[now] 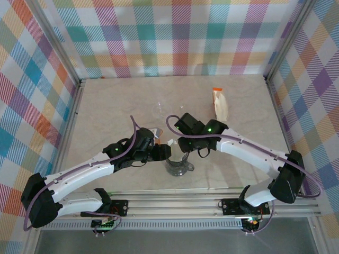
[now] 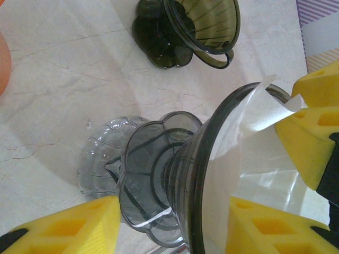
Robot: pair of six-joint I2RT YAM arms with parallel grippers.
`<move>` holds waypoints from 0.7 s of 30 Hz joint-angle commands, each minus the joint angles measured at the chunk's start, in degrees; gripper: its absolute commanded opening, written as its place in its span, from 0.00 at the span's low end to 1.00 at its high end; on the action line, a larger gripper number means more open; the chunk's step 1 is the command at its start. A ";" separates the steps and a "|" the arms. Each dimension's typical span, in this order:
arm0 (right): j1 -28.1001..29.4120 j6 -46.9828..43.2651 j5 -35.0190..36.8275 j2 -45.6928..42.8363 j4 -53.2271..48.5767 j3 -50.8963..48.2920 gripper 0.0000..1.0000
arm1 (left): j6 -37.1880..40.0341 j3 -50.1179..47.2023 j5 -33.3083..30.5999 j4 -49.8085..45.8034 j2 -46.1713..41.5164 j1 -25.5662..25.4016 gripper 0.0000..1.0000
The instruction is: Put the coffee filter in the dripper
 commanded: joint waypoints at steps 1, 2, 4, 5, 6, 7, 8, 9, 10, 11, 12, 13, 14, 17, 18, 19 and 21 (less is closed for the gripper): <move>-0.06 -0.05 0.23 -1.90 1.93 -0.81 0.46 | 0.48 1.18 0.73 -1.35 0.28 0.34 0.51; -0.10 -0.41 0.10 -2.35 2.42 -0.87 0.49 | 0.48 1.22 0.86 -1.23 0.56 0.30 0.51; -0.06 -1.05 -0.14 -3.21 3.13 -0.85 0.53 | 0.43 1.22 0.98 -1.05 0.76 0.33 0.51; -0.06 -1.30 -0.25 -3.60 3.40 -0.76 0.54 | 0.32 1.26 1.02 -1.04 0.90 0.33 0.51; -0.07 -1.85 -0.46 -4.03 3.81 -0.68 0.56 | 0.44 1.30 1.09 -0.99 0.96 0.31 0.51; -0.06 -2.59 -1.01 -4.52 4.30 -0.80 0.58 | 0.39 1.31 1.10 -0.89 0.97 0.30 0.51; -0.06 -3.28 -1.79 -4.87 4.77 -0.80 0.60 | 0.39 1.49 1.03 -0.98 0.86 0.26 0.51; -0.06 -4.44 -2.94 -5.27 5.18 -0.81 0.63 | 0.47 1.61 0.97 -1.01 0.83 0.31 0.52; -0.06 -5.37 -4.28 -5.43 5.56 -0.71 0.66 | 0.55 1.76 1.07 -1.05 0.87 0.34 0.52; -0.06 -6.18 -5.21 -5.46 5.56 -0.48 0.68 | 0.69 1.92 1.05 -1.21 0.85 0.34 0.53; -0.06 -6.93 -6.34 -5.46 5.65 -0.29 0.69 | 0.74 2.11 1.12 -1.33 0.83 0.31 0.55; -0.14 -7.62 -6.79 -5.40 5.57 -0.04 0.70 | 0.82 2.29 1.12 -1.47 0.79 0.32 0.57; -0.14 -8.19 -6.72 -5.16 5.23 0.31 0.71 | 0.85 2.50 1.12 -1.63 0.65 0.30 0.58; -0.38 -9.27 -6.76 -4.77 5.00 0.89 0.72 | 0.94 3.14 1.07 -2.08 -0.32 0.26 0.62; -0.48 -9.24 -6.96 -4.78 5.14 0.97 0.72 | 0.91 3.44 0.99 -2.38 -0.66 0.29 0.62; -0.58 -9.27 -7.02 -4.71 5.12 0.90 0.72 | 0.92 3.70 0.66 -2.86 -1.23 0.34 0.63; -0.72 -9.19 -7.06 -4.65 5.24 0.80 0.72 | 1.09 4.11 0.08 -3.61 -2.24 0.32 0.64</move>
